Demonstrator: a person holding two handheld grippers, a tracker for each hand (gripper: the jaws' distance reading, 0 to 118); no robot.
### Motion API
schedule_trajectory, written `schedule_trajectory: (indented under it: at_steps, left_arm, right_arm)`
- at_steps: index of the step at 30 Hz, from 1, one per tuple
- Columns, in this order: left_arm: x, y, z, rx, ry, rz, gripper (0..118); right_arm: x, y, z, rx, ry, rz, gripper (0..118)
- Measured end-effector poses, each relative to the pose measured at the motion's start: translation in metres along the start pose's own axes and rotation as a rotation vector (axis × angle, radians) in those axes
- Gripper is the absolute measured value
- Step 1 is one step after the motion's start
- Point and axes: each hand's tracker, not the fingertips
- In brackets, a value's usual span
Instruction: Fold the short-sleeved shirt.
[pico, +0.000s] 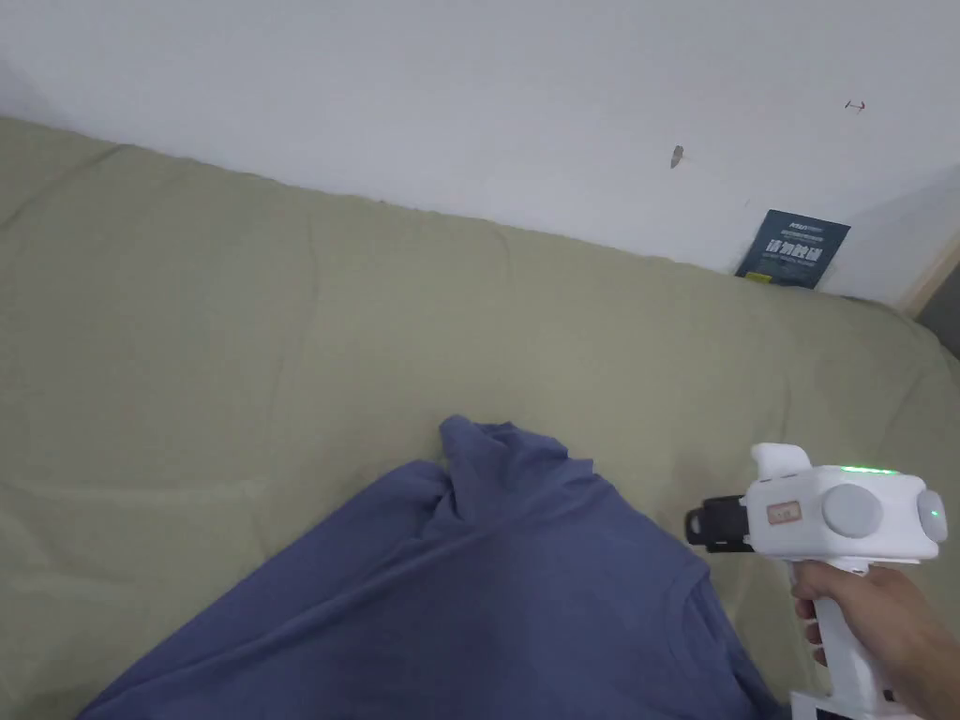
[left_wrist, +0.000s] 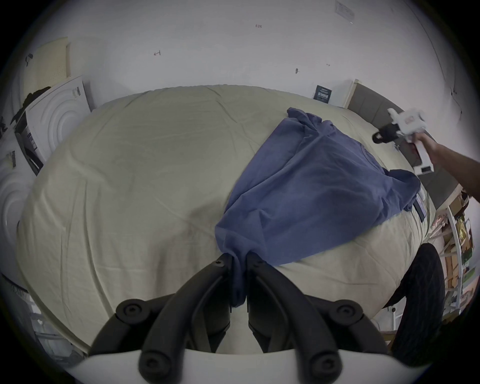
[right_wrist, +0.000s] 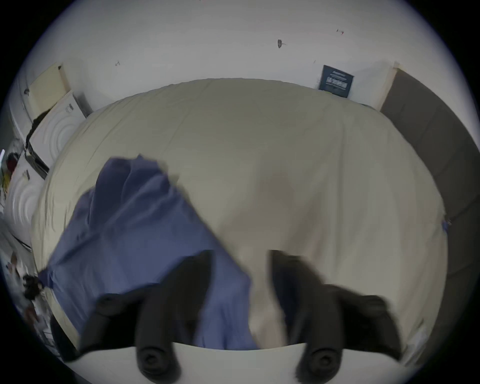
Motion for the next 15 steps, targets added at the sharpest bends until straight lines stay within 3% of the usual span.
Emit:
schedule_trajectory:
  at_steps: [1,3,4,9,13,14,15]
  left_arm:
    - [-0.001,0.0,0.0,0.0,0.0,0.008,11]
    - [-0.008,-0.001,-0.005,-0.015,0.012,0.018,11]
    - [-0.01,-0.001,-0.006,-0.018,0.023,0.021,11]
    - [-0.015,0.0,-0.01,-0.026,0.027,0.033,11]
    - [-0.017,-0.003,-0.016,-0.038,0.049,0.025,11]
    - [-0.022,-0.004,-0.018,-0.039,0.049,0.031,11]
    - [-0.023,-0.005,-0.018,-0.038,0.049,0.037,11]
  right_arm:
    - [-0.005,0.011,-0.01,0.004,0.043,0.005,79]
    - [-0.021,0.029,-0.023,0.018,0.125,0.09,117]
    - [-0.032,0.036,-0.029,0.05,0.142,0.146,118]
    - [-0.07,0.054,-0.066,-0.023,0.138,0.301,118]
    - [-0.091,0.045,-0.086,-0.041,0.019,0.402,116]
    - [-0.09,0.041,-0.086,-0.044,0.06,0.377,103]
    - [-0.091,0.038,-0.086,-0.064,0.113,0.334,79]
